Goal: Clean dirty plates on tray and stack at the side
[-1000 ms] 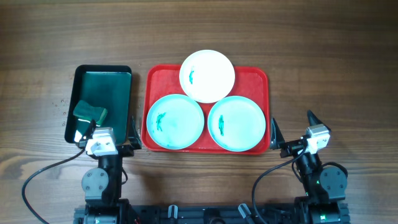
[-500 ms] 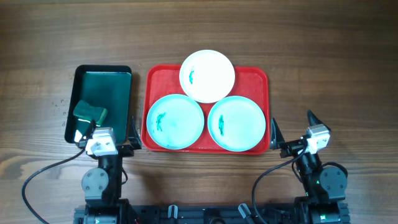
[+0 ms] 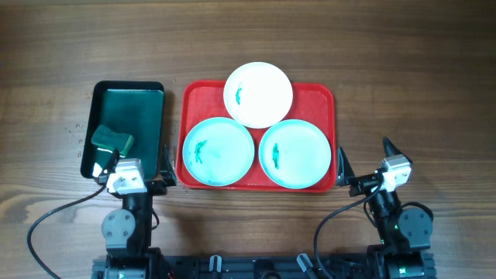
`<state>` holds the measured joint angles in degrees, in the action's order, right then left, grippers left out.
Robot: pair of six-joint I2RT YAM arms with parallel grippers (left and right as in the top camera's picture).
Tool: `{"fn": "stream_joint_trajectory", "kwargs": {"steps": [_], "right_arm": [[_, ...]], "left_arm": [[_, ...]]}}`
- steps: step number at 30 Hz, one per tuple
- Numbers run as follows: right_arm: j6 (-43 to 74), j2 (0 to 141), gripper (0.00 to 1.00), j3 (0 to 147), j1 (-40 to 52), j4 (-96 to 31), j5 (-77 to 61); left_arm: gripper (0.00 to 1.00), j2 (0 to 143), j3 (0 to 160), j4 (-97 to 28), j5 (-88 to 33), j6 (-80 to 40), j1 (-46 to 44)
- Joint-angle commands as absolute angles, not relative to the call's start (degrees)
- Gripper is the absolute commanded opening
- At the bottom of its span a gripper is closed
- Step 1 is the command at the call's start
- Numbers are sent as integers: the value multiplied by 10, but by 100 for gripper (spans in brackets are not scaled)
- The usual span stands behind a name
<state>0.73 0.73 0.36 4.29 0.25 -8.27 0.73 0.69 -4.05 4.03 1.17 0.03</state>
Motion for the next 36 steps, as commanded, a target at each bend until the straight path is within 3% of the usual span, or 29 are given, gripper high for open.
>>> {"fn": "stream_joint_trajectory", "kwargs": {"steps": [1,11,15,17,21,24,27,28,32,33,34,36], "right_arm": [[1,8,100,3,40,4,-75],[0,8,100,3,40,4,-75],[1,8,100,3,40,4,-75],[0,8,100,3,40,4,-75],[1,8,100,3,40,4,-75],[0,8,100,3,40,4,-75],[1,8,100,3,40,4,-75],[0,8,100,3,40,4,-75],[1,8,100,3,40,4,-75],[1,8,100,3,40,4,-75],[0,8,100,3,40,4,-75],[1,8,100,3,40,4,-75]], "left_arm": [[100,4,3,-38,41,10,-3],[100,4,3,-37,17,4,-3],[100,4,3,30,-416,-146,-3],[100,4,3,96,-456,-147,-3],[100,4,31,229,-425,-159,-3],[100,39,138,125,-307,-142,-2],[100,155,294,-80,-181,-137,-2],[100,262,407,-208,-148,-117,-2],[100,473,585,-386,-233,-96,-2],[100,508,597,-383,-215,-116,-2],[100,555,627,-414,-113,-223,-1],[100,620,688,-486,-23,-275,-1]]}}
